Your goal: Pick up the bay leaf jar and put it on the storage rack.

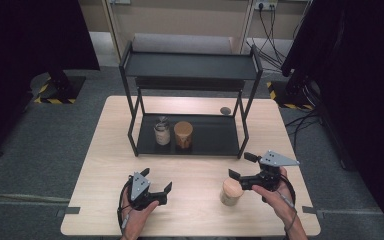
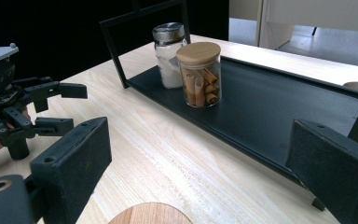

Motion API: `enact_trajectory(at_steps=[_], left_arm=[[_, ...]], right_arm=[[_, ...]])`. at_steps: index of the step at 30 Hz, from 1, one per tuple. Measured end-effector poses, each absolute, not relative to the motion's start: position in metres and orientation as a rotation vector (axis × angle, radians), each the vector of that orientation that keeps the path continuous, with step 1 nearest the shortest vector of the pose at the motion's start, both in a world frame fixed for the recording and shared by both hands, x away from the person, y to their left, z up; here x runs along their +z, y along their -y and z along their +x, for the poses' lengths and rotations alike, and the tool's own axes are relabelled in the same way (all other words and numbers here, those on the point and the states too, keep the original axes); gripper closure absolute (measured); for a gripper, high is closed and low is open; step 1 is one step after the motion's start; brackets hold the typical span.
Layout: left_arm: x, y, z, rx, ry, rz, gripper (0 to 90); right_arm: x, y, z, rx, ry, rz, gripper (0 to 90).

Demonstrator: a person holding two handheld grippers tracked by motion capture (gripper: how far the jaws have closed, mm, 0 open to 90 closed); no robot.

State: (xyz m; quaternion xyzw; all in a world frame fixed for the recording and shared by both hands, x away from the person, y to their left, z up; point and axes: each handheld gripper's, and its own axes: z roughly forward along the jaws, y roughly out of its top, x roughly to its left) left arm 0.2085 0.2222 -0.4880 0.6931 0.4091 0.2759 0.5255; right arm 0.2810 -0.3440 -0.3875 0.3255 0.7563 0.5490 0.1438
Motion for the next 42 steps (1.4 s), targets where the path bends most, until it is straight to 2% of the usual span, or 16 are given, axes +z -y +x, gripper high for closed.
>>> enact_trajectory(at_steps=[42], left_arm=[[-0.488,-0.223,0.208,0.659,-0.977,1.657,3.2]], right_arm=[[-0.402,0.343,0.26,1.541,-2.242,0.94,6.9]])
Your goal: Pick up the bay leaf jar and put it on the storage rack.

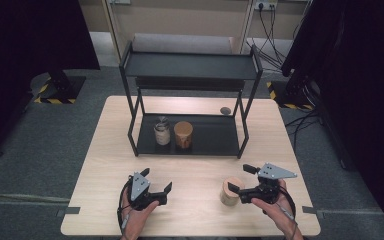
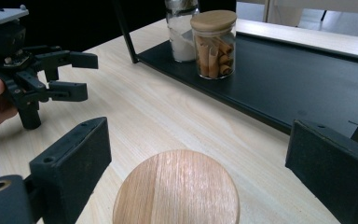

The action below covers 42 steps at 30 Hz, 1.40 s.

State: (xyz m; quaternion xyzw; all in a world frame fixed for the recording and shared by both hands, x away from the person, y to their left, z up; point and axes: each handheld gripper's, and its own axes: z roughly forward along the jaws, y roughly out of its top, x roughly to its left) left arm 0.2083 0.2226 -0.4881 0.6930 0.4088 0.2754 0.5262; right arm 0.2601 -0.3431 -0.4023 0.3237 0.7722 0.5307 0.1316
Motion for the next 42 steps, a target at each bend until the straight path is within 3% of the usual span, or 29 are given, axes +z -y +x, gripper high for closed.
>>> enact_trajectory(at_steps=[42], left_arm=[[-0.488,-0.222,0.208,0.66,-0.977,1.66,3.2]], right_arm=[[-0.418,0.335,0.247,1.455,-2.31,0.906,6.9]])
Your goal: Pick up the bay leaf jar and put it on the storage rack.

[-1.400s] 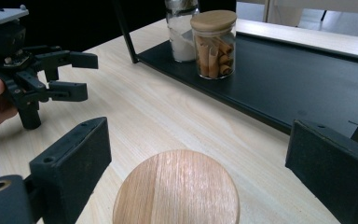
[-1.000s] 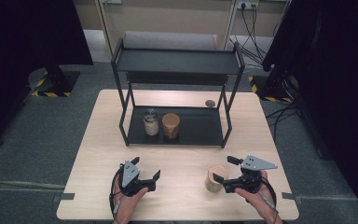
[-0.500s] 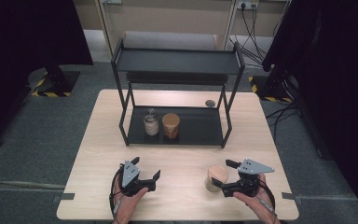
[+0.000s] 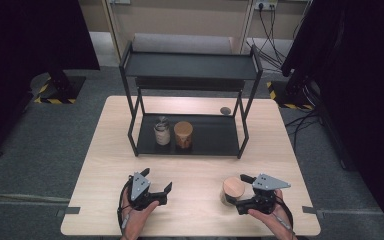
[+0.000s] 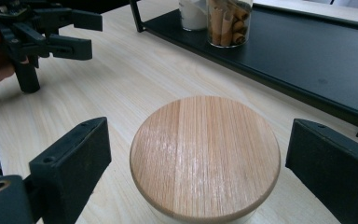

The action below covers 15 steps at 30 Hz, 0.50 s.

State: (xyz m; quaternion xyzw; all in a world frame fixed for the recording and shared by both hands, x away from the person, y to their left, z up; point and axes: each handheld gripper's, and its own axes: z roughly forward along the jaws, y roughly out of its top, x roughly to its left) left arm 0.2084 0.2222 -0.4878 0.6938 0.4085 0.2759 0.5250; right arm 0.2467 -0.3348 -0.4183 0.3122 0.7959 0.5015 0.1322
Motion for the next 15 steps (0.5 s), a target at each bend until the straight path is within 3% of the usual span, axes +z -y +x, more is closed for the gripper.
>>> enact_trajectory(at_steps=[15], left_arm=[[-0.4877,-0.2221,0.2085,0.66,-0.977,1.661,3.2]], right_arm=[[-0.4241,0.3295,0.2481,1.417,-2.337,0.903,6.9]])
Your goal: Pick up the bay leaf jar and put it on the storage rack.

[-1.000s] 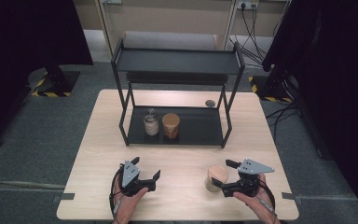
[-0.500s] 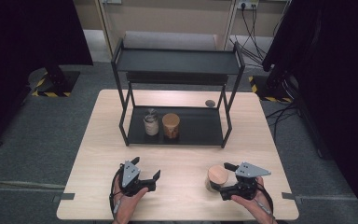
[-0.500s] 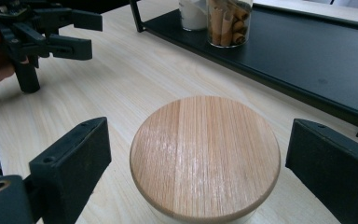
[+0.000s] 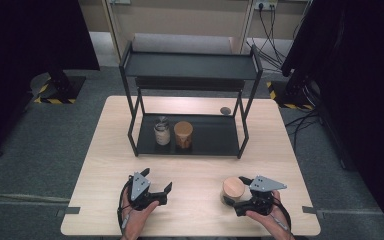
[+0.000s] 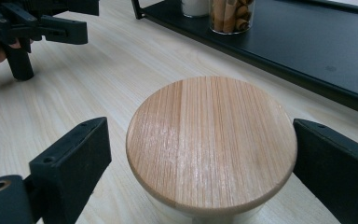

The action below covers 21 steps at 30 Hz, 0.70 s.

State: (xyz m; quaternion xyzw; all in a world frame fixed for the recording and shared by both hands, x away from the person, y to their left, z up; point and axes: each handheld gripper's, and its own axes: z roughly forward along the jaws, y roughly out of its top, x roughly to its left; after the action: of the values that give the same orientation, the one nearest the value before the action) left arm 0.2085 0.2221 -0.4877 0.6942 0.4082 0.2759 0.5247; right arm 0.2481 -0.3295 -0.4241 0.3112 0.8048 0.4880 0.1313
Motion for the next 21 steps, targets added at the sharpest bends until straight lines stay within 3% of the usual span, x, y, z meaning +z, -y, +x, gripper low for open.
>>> enact_trajectory(at_steps=[12,21], left_arm=[[-0.4878,-0.2222,0.2084,0.66,-0.976,1.661,3.2],[-0.4877,-0.2222,0.2085,0.66,-0.976,1.661,3.2]], right_arm=[[-0.4283,0.3255,0.2492,1.397,-2.346,0.902,9.8],[-0.4283,0.3232,0.2493,1.357,-2.358,0.879,21.8]])
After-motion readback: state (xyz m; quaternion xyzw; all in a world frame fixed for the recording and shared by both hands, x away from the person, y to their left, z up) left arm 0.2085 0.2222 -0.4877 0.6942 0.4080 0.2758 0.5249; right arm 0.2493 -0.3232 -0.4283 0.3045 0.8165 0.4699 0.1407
